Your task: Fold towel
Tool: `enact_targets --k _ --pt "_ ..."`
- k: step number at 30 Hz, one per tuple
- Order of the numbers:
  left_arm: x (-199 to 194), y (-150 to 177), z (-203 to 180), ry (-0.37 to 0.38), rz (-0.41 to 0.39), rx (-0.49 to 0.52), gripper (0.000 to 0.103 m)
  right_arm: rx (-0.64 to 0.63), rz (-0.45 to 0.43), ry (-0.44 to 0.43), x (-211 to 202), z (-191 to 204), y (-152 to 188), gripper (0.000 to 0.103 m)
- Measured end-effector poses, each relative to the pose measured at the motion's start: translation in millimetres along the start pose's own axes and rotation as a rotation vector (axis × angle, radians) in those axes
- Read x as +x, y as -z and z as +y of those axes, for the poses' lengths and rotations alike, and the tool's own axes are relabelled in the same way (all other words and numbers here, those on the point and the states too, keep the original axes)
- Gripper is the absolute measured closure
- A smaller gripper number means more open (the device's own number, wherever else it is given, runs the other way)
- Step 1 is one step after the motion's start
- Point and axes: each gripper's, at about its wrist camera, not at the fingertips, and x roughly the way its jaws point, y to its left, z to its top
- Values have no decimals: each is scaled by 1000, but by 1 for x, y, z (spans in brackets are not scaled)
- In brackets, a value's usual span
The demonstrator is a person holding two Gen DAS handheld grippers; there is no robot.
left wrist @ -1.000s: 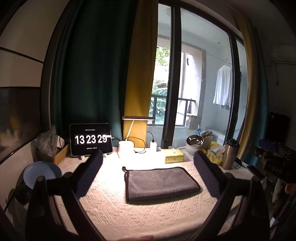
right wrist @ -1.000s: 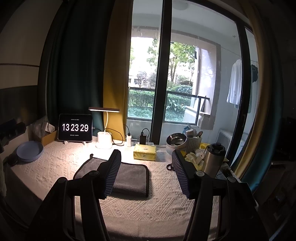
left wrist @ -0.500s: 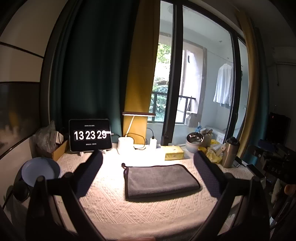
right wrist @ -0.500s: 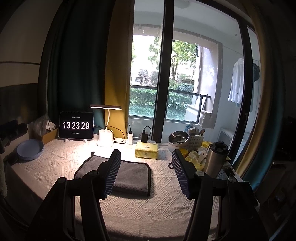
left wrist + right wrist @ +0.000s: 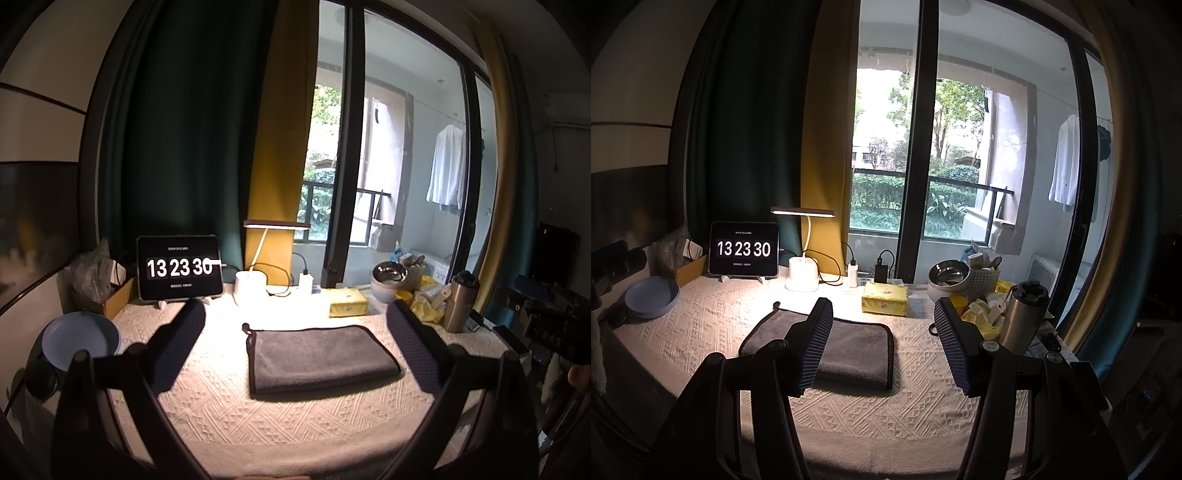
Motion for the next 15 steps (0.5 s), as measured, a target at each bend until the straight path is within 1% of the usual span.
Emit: enact_targets --k 15 --pt "1 1 0 1 3 1 4 -6 0 -8 5 3 -1 42"
